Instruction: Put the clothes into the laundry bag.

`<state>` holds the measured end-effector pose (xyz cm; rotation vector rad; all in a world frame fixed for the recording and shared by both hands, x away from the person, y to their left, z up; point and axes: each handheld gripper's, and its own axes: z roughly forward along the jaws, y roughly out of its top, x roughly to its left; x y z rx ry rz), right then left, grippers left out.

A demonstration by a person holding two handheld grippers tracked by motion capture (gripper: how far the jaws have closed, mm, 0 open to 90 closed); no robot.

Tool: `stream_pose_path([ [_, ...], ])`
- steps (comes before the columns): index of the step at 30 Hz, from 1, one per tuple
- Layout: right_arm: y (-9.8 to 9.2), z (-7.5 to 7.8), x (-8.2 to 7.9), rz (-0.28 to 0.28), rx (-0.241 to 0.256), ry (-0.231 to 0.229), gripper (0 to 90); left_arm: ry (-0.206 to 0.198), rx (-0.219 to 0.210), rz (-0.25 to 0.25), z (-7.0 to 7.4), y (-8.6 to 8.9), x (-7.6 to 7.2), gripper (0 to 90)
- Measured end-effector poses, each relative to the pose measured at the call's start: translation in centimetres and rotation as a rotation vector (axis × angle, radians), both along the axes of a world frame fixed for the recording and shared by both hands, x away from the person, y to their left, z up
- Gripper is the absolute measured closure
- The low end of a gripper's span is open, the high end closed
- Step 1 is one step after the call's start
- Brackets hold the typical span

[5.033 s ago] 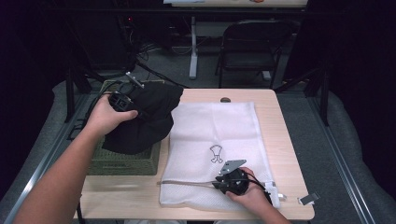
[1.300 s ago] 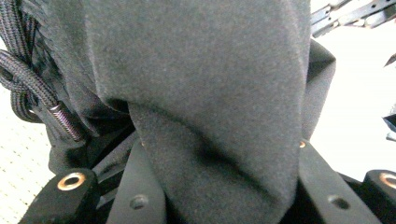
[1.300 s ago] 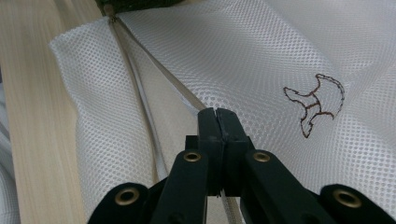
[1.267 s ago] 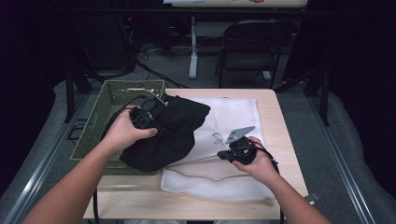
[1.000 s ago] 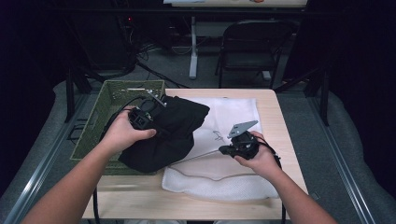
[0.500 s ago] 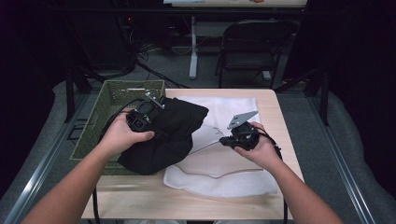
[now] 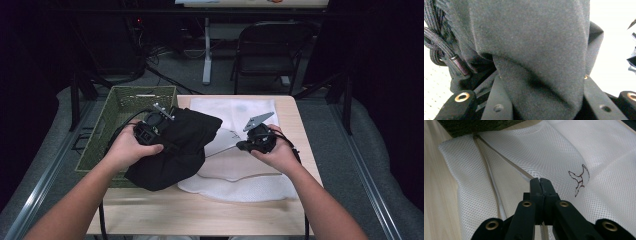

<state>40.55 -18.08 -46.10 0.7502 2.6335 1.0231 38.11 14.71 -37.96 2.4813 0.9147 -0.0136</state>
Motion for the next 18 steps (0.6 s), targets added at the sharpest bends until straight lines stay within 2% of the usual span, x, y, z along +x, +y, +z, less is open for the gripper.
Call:
stream_pose_path([
  [7, 0.0, 0.2, 0.5, -0.009, -0.009, -0.003, 89.7, 0.003, -0.009, -0.015, -0.3, 0.2, -0.7, 67.4],
  [12, -0.1, 0.3, 0.5, -0.012, 0.001, -0.004, 89.7, 0.007, -0.016, -0.021, -0.6, 0.1, -1.2, 67.5],
  [18, -0.3, 0.5, 0.6, -0.019, 0.015, -0.002, 89.7, -0.001, -0.021, -0.05, -0.7, -0.3, -2.1, 67.5],
])
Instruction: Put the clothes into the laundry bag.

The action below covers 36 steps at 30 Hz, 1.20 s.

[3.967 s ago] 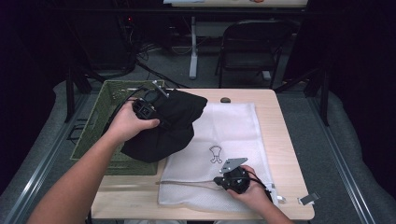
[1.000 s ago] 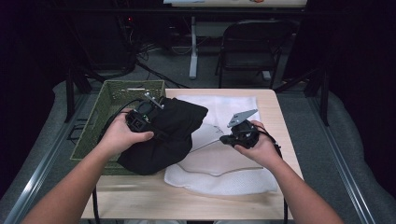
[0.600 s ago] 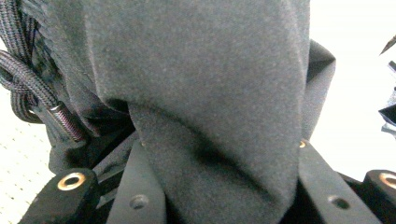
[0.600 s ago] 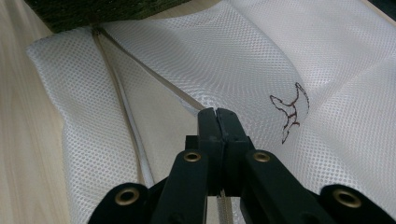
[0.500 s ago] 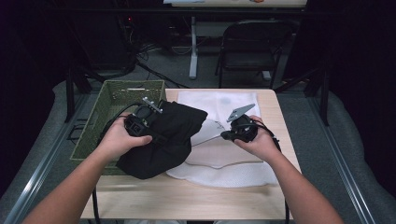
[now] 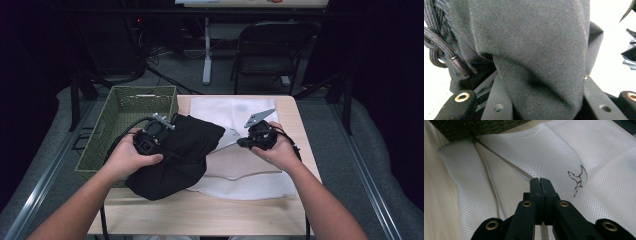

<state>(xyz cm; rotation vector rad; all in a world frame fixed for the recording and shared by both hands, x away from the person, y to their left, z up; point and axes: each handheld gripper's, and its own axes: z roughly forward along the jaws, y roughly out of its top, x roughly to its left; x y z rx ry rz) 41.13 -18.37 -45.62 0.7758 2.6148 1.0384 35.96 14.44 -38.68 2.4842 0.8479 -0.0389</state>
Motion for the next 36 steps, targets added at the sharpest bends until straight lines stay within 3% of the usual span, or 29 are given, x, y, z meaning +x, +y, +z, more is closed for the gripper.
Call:
stream_pose_path([
  [9, -0.2, 0.2, 0.1, -0.008, 0.015, 0.002, 89.7, 0.0, 0.001, -0.04, -0.5, -0.9, -1.1, 67.4],
  [36, 0.0, 1.0, 0.2, -0.009, 0.014, -0.012, 89.7, -0.014, -0.005, -0.093, -2.3, -1.5, -3.2, 67.5],
])
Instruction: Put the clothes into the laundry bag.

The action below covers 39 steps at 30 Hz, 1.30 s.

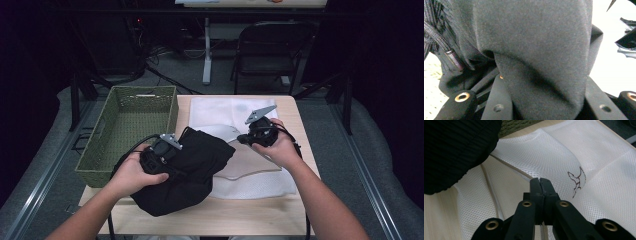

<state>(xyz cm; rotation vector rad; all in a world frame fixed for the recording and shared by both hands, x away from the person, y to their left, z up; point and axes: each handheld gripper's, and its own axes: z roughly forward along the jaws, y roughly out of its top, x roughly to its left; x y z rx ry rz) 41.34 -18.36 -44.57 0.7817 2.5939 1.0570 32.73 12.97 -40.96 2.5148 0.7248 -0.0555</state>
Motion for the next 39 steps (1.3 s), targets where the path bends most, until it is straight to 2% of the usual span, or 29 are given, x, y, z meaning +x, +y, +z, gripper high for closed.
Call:
stream_pose_path([
  [7, 0.0, -0.1, 0.0, -0.001, 0.002, 0.002, 89.7, 0.005, 0.006, -0.028, -0.7, -0.8, -0.7, 67.5],
  [19, 0.0, 0.0, 0.0, 0.002, 0.001, 0.0, 89.7, 0.021, 0.028, -0.098, -2.1, -3.1, -1.7, 67.5],
  [33, 0.2, 0.1, 0.0, 0.001, 0.006, 0.001, 89.7, 0.014, 0.009, -0.16, -1.8, -5.6, -2.2, 67.5],
  [39, 0.4, 0.2, 0.0, 0.007, 0.004, -0.006, 89.7, 0.008, 0.016, -0.195, -1.7, -6.8, -2.4, 67.5],
])
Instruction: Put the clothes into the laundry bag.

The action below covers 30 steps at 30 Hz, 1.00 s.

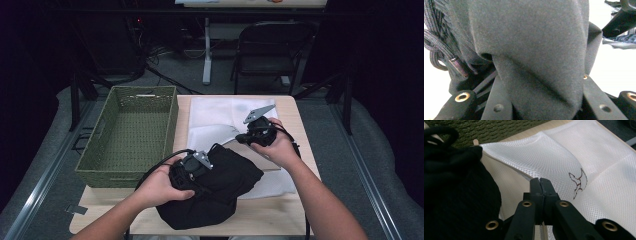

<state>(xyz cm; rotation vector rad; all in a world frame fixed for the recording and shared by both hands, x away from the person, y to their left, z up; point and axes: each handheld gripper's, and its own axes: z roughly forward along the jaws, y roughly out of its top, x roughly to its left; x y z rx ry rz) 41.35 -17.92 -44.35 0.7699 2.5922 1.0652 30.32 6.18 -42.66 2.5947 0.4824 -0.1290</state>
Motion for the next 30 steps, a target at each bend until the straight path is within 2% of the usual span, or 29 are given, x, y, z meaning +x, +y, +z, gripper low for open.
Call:
stream_pose_path([
  [13, 0.0, 0.1, 0.1, -0.001, 0.011, -0.002, 89.7, 0.018, -0.011, -0.029, -0.8, -1.9, 0.1, 67.6],
  [17, 0.1, 0.1, 0.0, 0.002, 0.013, -0.004, 89.7, 0.02, -0.003, -0.035, -1.2, -2.5, 0.3, 67.5],
  [22, 0.0, 0.2, 0.0, 0.0, 0.015, -0.004, 89.7, 0.03, -0.002, -0.028, -1.7, -2.8, 1.1, 67.5],
  [27, 0.0, 0.2, -0.1, 0.005, 0.014, -0.004, 89.7, 0.028, 0.021, -0.013, -2.4, -3.0, 2.0, 67.6],
  [30, 0.0, 0.2, -0.1, 0.005, 0.016, -0.005, 89.7, 0.037, 0.01, -0.003, -2.8, -3.1, 2.5, 67.5],
])
